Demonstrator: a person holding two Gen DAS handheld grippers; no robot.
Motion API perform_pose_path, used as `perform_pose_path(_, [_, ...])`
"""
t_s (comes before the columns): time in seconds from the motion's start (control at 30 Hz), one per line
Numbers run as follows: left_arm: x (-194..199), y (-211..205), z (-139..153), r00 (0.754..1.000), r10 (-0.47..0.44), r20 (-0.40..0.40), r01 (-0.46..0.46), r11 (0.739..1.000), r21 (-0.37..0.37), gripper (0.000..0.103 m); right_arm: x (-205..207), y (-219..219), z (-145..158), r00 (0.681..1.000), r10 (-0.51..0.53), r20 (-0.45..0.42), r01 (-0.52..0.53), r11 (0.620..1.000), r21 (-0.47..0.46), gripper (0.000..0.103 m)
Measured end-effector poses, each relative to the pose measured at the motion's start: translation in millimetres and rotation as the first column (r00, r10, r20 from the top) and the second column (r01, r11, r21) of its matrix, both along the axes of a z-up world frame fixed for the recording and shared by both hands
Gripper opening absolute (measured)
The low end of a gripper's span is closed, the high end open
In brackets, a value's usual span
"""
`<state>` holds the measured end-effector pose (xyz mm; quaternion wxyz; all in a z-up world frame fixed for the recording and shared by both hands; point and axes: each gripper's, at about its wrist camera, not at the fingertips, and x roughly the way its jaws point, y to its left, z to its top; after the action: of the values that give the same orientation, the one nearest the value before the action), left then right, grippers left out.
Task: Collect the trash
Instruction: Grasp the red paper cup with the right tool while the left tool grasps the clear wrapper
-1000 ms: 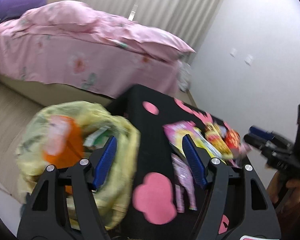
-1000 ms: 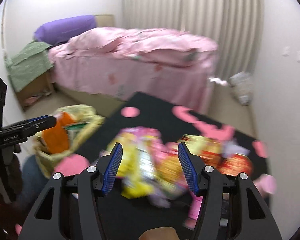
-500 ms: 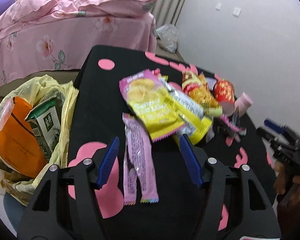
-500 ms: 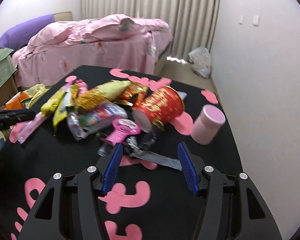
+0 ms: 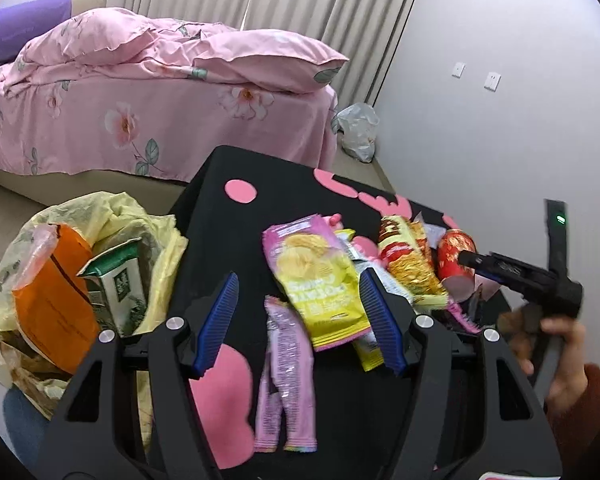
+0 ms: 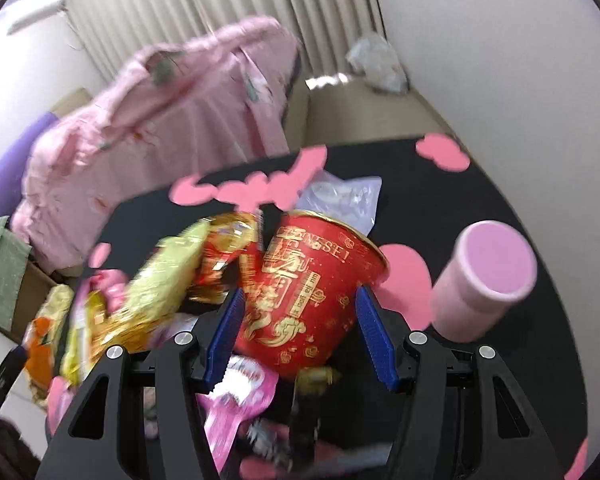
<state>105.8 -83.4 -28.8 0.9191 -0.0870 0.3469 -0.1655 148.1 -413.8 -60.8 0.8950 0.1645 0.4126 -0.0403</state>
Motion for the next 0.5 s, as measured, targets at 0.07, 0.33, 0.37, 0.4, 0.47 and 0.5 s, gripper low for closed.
perform_pose_path(0.07, [2,5,-4,1.0,-0.005,-0.019,0.005,1.0,-0.002,0.06,1,7,1,1.0,0.004,0.004,-0.004,1.0,-0.021,0.055])
perform_pose_path(0.33, [0,-2,-18,0.995,-0.069,-0.077,0.068,0.998,-0.017,0.06,-24,33,14,0.98,0.195,0.023,-0.193,0.978,-0.082,0.01])
perform_pose_path(0.37, [-1,-4,-19,0.993,-0.082,-0.081,0.081,0.997,-0.016,0.06,-29,32,18,0.979,0.203,0.033,-0.2,0.977,-0.077,0.003])
perform_pose_path(0.4, [-2,-5,-19,0.992,-0.09,-0.083,0.089,0.996,-0.016,0.06,-35,30,22,0.977,0.213,0.035,-0.21,0.976,-0.064,0.003])
perform_pose_path(0.47, [-4,-6,-20,0.992,-0.095,-0.085,0.094,0.995,-0.019,0.06,-42,28,26,0.974,0.224,0.046,-0.221,0.974,-0.058,0.002])
perform_pose_path(0.5, [-4,-6,-20,0.992,-0.093,-0.086,0.092,0.996,-0.019,0.06,-45,28,27,0.971,0.232,0.05,-0.228,0.971,-0.072,0.002])
